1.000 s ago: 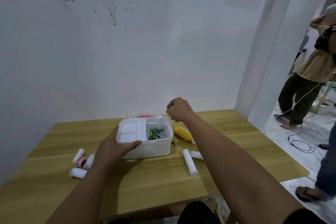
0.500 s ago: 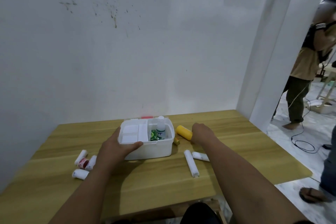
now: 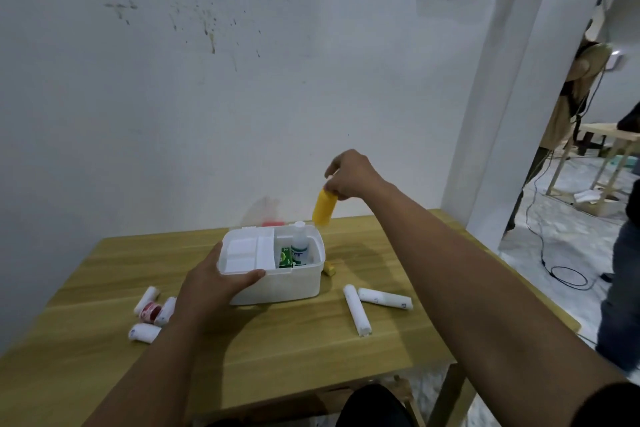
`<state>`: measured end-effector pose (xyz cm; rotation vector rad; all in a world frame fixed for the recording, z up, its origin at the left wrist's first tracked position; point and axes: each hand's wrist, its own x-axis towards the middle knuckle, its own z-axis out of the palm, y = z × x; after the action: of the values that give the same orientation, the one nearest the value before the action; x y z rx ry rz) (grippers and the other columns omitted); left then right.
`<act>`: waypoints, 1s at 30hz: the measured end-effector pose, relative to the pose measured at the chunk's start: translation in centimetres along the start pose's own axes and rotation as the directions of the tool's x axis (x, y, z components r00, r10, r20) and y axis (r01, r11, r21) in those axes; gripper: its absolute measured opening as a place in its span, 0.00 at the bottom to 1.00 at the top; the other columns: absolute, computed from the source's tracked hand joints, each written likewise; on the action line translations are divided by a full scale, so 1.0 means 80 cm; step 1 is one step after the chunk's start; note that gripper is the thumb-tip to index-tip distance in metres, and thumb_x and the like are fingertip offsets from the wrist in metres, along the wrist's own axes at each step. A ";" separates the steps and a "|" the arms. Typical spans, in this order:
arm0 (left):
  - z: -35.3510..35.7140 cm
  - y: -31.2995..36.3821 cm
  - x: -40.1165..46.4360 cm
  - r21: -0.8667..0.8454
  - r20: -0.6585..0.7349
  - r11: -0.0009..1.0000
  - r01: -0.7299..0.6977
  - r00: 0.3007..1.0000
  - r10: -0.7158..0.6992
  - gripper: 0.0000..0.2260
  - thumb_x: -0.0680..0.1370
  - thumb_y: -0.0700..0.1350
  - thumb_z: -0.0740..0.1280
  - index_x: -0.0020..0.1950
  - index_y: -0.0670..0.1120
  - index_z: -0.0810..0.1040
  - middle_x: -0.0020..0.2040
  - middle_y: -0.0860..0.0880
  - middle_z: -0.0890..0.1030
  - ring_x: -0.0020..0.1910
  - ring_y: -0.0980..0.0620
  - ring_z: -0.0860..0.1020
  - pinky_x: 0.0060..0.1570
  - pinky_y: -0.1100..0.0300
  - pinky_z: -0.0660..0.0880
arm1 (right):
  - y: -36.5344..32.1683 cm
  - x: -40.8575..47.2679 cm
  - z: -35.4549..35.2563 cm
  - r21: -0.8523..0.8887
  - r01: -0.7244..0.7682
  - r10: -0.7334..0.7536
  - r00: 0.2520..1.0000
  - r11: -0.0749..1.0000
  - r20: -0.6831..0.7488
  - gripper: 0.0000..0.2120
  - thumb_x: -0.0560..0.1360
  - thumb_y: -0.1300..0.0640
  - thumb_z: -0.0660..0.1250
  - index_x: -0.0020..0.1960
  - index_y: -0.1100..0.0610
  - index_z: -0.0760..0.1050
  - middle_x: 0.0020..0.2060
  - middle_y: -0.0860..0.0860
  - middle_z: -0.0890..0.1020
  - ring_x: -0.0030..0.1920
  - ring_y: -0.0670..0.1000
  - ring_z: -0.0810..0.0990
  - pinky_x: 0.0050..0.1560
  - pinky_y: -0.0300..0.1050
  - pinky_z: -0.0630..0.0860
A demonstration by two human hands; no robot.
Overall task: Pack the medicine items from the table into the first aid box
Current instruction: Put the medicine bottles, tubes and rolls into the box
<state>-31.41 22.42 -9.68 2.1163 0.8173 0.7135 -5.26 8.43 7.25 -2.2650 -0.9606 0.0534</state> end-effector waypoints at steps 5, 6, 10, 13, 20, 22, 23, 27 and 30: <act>0.001 0.001 0.000 0.005 0.006 1.000 0.001 1.000 -0.001 0.43 0.66 0.65 0.78 0.77 0.57 0.65 0.70 0.50 0.76 0.65 0.45 0.75 0.54 0.50 0.77 | -0.026 -0.009 0.027 -0.091 0.010 0.013 0.970 0.996 0.241 0.08 0.70 0.67 0.77 0.49 0.65 0.84 0.42 0.62 0.86 0.40 0.59 0.88 0.42 0.56 0.86; 0.001 0.002 0.000 0.007 0.008 1.000 0.001 1.000 -0.001 0.43 0.66 0.64 0.78 0.77 0.56 0.65 0.71 0.50 0.76 0.65 0.45 0.74 0.55 0.50 0.77 | -0.024 -0.010 0.040 -0.139 0.020 0.017 0.965 0.990 0.262 0.09 0.69 0.67 0.77 0.49 0.66 0.84 0.42 0.63 0.86 0.40 0.58 0.88 0.42 0.59 0.86; 0.001 0.002 0.001 0.009 0.001 1.000 0.008 1.000 -0.008 0.44 0.66 0.64 0.78 0.77 0.56 0.66 0.70 0.49 0.76 0.66 0.45 0.74 0.54 0.50 0.77 | -0.010 -0.021 0.087 -0.281 0.072 0.017 0.954 0.957 0.300 0.11 0.65 0.69 0.76 0.47 0.65 0.85 0.43 0.62 0.87 0.40 0.56 0.87 0.42 0.61 0.86; 0.000 0.002 0.003 0.004 -0.003 1.000 0.016 1.000 -0.016 0.44 0.65 0.66 0.78 0.77 0.56 0.66 0.70 0.50 0.76 0.64 0.46 0.74 0.54 0.50 0.77 | -0.001 -0.036 0.100 -0.269 0.069 0.040 0.925 0.961 0.379 0.10 0.67 0.65 0.80 0.48 0.62 0.85 0.41 0.59 0.86 0.41 0.57 0.88 0.42 0.52 0.86; -0.001 -0.003 0.003 0.006 0.010 1.000 0.007 1.000 -0.008 0.47 0.62 0.70 0.76 0.77 0.57 0.66 0.69 0.52 0.77 0.64 0.47 0.75 0.55 0.49 0.78 | 0.020 -0.015 0.086 -0.021 -0.061 0.063 0.992 0.998 0.113 0.13 0.76 0.53 0.70 0.44 0.63 0.83 0.37 0.57 0.87 0.34 0.56 0.87 0.42 0.54 0.86; -0.001 -0.003 0.003 0.006 0.005 1.000 0.008 1.000 -0.008 0.45 0.63 0.69 0.77 0.76 0.58 0.66 0.69 0.52 0.77 0.64 0.47 0.75 0.53 0.51 0.77 | 0.038 -0.007 0.090 -0.071 -0.089 0.093 0.995 0.993 0.047 0.08 0.75 0.59 0.67 0.45 0.63 0.82 0.37 0.57 0.86 0.36 0.58 0.86 0.43 0.57 0.86; 0.000 -0.002 0.003 0.003 0.004 1.000 0.009 1.000 -0.009 0.44 0.63 0.68 0.77 0.76 0.58 0.66 0.69 0.52 0.77 0.64 0.47 0.75 0.52 0.52 0.77 | 0.048 -0.006 0.094 -0.118 -0.107 0.114 0.992 0.987 0.056 0.07 0.74 0.62 0.67 0.47 0.63 0.82 0.38 0.57 0.85 0.37 0.58 0.86 0.43 0.57 0.86; 0.001 -0.001 0.003 0.010 -0.016 1.000 0.001 1.000 -0.001 0.45 0.63 0.68 0.77 0.76 0.58 0.66 0.69 0.53 0.77 0.63 0.48 0.75 0.52 0.53 0.77 | 0.078 -0.019 0.118 -0.272 -0.135 0.195 0.958 0.953 0.208 0.08 0.72 0.61 0.74 0.49 0.62 0.80 0.37 0.56 0.82 0.41 0.57 0.85 0.47 0.53 0.86; 0.000 -0.002 0.003 0.006 -0.015 1.000 -0.003 1.000 0.003 0.44 0.64 0.67 0.77 0.76 0.58 0.66 0.68 0.53 0.77 0.63 0.49 0.75 0.53 0.53 0.77 | 0.092 -0.035 0.141 -0.315 -0.152 0.249 0.921 0.937 0.298 0.09 0.66 0.60 0.77 0.44 0.60 0.80 0.37 0.56 0.83 0.39 0.55 0.84 0.45 0.51 0.85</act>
<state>-31.31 22.62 -9.76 2.1203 0.8261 0.7300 -5.85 9.24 -6.42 -2.6782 -0.9460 0.4288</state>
